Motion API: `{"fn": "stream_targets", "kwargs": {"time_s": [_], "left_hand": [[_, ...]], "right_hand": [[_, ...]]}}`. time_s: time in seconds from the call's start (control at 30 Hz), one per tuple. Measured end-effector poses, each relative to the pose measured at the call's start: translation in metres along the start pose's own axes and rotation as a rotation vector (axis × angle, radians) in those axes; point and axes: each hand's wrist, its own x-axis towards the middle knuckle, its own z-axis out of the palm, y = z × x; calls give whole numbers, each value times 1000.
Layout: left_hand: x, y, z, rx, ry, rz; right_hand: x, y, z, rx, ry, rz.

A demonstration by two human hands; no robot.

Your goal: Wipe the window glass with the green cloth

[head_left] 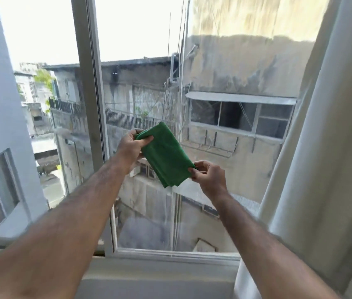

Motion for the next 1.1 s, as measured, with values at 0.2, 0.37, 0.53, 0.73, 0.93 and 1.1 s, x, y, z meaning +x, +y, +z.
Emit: {"fn": "stream_targets", "kwargs": {"time_s": [0.2, 0.37, 0.53, 0.73, 0.93, 1.1], "left_hand": [[24, 70, 4, -29, 22, 129], [42, 107, 8, 19, 53, 219], [58, 125, 5, 141, 95, 293], [86, 129, 1, 426, 193, 376], [100, 108, 23, 646, 458, 588], [112, 86, 26, 842, 723, 815]], "right_hand": [[33, -62, -2, 14, 39, -133], [50, -95, -4, 10, 51, -214], [67, -99, -30, -281, 123, -468], [122, -78, -127, -581, 622, -688], [176, -44, -197, -732, 821, -588], [193, -14, -202, -751, 754, -567]]}}
